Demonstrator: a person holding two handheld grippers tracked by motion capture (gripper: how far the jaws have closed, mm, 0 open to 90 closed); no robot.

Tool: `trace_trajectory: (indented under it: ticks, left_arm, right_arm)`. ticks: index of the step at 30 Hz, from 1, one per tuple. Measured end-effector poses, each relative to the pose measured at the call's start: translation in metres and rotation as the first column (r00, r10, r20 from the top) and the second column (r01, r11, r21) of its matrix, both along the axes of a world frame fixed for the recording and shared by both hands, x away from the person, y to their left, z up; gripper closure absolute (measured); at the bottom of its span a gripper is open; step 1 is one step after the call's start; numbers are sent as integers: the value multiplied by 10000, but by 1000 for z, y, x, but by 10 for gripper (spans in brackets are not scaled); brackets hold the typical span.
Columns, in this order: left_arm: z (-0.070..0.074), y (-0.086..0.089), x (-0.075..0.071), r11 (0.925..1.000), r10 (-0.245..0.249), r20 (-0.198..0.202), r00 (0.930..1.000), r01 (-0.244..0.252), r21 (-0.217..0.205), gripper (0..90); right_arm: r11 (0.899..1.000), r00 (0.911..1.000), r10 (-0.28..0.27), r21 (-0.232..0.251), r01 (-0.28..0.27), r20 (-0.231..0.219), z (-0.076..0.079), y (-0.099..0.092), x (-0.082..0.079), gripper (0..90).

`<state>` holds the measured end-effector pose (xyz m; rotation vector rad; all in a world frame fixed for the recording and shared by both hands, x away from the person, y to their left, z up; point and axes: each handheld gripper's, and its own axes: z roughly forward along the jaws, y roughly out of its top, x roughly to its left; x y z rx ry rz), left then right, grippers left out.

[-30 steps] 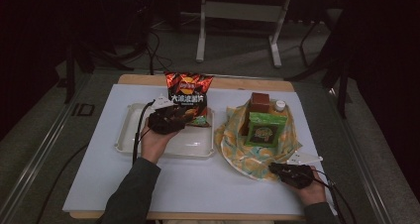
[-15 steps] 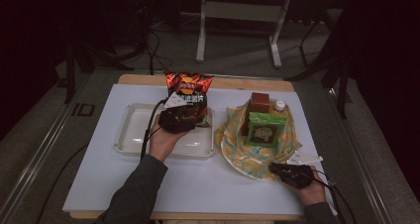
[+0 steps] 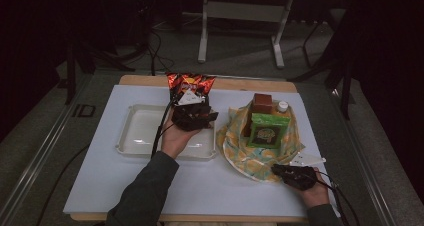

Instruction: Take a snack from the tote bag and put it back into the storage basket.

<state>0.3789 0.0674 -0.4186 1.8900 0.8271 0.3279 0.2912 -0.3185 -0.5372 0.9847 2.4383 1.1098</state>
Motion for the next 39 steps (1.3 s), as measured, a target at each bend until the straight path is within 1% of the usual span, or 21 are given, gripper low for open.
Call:
trace_trajectory:
  ticks: [4, 8, 11, 16, 29, 31, 33, 35, 39]
  left_arm:
    - [3, -12, 2, 9991, -406, 67, 9992, 405, 145, 577]
    - [5, -24, 4, 9964, -782, 256, 9966, 773, 340, 560]
    - [7, -33, 6, 9947, -947, 409, 9947, 929, 444, 542]
    - [10, -44, 12, 9923, -1215, 490, 9914, 1200, 313, 527]
    - [12, -65, 31, 9877, -1563, 664, 9855, 1553, 199, 455]
    - [13, -68, 33, 9871, -1604, 816, 9837, 1600, 112, 452]
    - [13, -72, 36, 9861, -1659, 841, 9826, 1664, 4, 444]
    - [13, -76, 38, 9851, -1717, 952, 9805, 1715, 101, 438]
    - [14, -84, 43, 9813, -1921, 1020, 9761, 1927, 40, 406]
  right_arm:
    - [10000, 10000, 5, 6, -5, -12, 0, 0, 0, 791]
    - [10000, 10000, 19, 7, -19, -14, 0, 0, 0, 791]
    - [10000, 10000, 25, 8, -25, -15, 0, 0, 0, 791]
    - [10000, 10000, 36, 11, -36, -19, 0, 0, 0, 790]
    - [10000, 10000, 48, 14, -48, -11, 0, 0, 0, 790]
    - [10000, 10000, 51, 18, -51, -13, 0, -1, 1, 789]
    - [10000, 10000, 51, 18, -51, -21, 0, -1, 1, 790]
    - [10000, 10000, 51, 16, -51, -10, 0, -1, 0, 790]
    - [10000, 10000, 56, 18, -56, -13, 0, -1, 1, 790]
